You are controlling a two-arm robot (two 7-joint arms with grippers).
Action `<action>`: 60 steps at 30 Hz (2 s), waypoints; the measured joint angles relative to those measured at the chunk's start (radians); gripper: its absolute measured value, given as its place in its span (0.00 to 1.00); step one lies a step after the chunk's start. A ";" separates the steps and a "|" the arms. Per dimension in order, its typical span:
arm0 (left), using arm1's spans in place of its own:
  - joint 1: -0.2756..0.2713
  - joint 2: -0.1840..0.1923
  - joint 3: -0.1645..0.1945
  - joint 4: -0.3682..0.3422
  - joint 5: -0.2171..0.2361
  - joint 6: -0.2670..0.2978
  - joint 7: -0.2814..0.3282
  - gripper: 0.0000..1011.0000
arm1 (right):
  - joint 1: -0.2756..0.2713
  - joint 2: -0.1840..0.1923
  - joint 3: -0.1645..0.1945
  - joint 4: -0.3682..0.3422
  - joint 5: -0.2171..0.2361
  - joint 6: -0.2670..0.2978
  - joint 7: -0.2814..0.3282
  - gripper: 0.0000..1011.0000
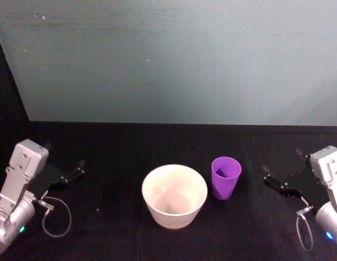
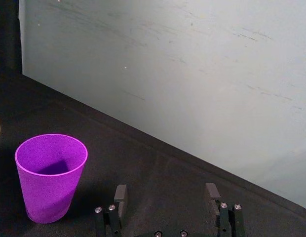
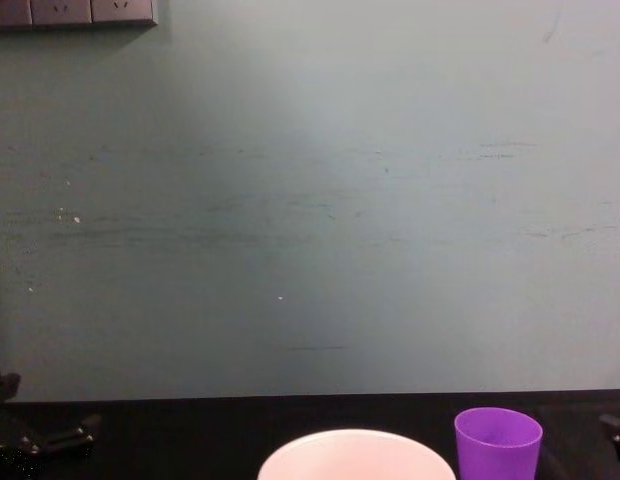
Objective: Pick up the cup and pour the mung beans from the cup into the bowl.
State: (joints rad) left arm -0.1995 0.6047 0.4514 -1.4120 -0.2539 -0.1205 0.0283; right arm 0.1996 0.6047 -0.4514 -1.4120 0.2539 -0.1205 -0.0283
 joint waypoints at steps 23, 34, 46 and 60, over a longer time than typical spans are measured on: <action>0.000 0.000 0.000 0.000 0.000 0.000 0.000 0.99 | 0.000 0.000 0.000 0.000 0.000 0.000 0.000 0.99; 0.000 0.000 0.000 0.000 0.000 0.000 0.000 0.99 | 0.000 0.000 0.000 0.000 0.000 0.000 0.000 0.99; 0.000 0.000 0.000 0.000 0.000 0.000 0.000 0.99 | 0.000 0.000 0.000 0.000 0.000 0.000 0.000 0.99; 0.000 0.000 0.000 0.000 0.000 0.000 0.000 0.99 | -0.176 0.027 0.089 -0.106 0.120 -0.100 0.081 0.99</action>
State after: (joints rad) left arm -0.1995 0.6047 0.4514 -1.4120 -0.2538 -0.1205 0.0283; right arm 0.0236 0.6316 -0.3621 -1.5177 0.3741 -0.2203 0.0531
